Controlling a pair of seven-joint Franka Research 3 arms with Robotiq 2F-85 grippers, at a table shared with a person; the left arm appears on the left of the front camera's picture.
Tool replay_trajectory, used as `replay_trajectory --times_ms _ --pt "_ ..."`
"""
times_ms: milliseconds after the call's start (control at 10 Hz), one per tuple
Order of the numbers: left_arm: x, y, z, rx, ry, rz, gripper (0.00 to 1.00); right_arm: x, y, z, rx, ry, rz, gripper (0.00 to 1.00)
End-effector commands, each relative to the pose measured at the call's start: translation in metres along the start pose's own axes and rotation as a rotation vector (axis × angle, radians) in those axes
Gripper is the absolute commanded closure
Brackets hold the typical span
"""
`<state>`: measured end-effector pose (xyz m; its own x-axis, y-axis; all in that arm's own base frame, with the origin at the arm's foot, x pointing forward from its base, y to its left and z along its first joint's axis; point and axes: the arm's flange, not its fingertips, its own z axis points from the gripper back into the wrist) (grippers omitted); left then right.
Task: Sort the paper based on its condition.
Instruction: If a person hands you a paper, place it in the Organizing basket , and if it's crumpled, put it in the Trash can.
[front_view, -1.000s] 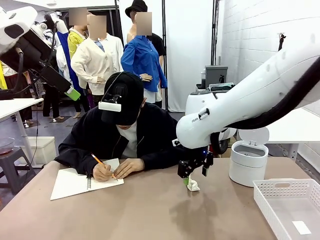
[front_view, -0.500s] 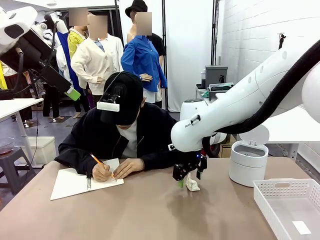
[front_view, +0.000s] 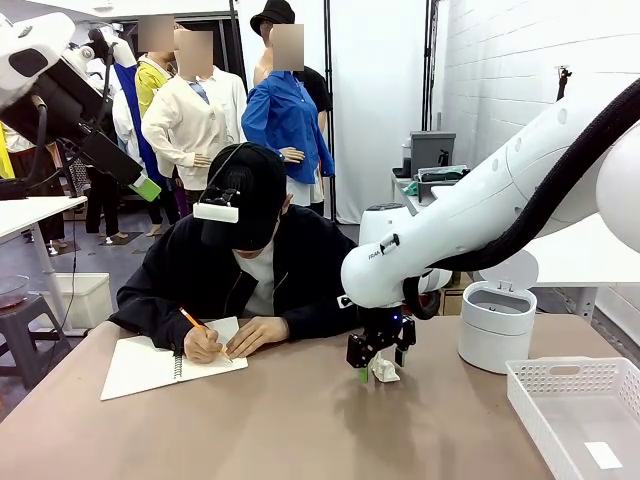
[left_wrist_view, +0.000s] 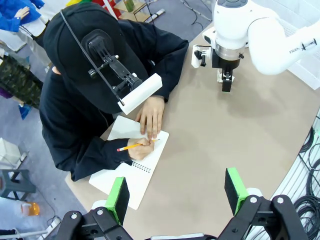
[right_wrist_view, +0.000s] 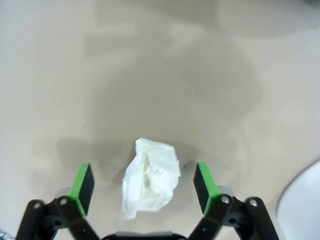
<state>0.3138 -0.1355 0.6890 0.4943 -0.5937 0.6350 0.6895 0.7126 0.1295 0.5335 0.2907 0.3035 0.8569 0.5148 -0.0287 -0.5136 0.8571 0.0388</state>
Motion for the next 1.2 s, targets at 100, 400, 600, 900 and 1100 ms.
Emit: replay_trajectory --times_ms 100,400,600,900,1100 --pt "-0.0006 0.0000 0.0006 -0.001 0.003 0.001 0.00 0.0016 -0.0022 -0.0041 -0.019 -0.014 0.006 0.00" --pt "-0.0006 0.0000 0.0006 -0.001 0.003 0.001 0.00 0.0016 -0.0022 -0.0041 -0.019 -0.014 0.006 0.00" --pt "-0.0006 0.0000 0.0006 -0.001 0.003 0.001 0.00 0.0016 -0.0022 -0.0041 -0.019 -0.014 0.006 0.00" --pt "-0.0006 0.0000 0.0006 -0.001 0.003 0.001 0.00 0.0036 -0.0036 -0.0025 0.013 0.011 -0.020 0.50" --pt "-0.0006 0.0000 0.0006 -0.001 0.003 0.001 0.00 0.0028 -0.0025 -0.0020 0.028 0.020 -0.054 0.89"
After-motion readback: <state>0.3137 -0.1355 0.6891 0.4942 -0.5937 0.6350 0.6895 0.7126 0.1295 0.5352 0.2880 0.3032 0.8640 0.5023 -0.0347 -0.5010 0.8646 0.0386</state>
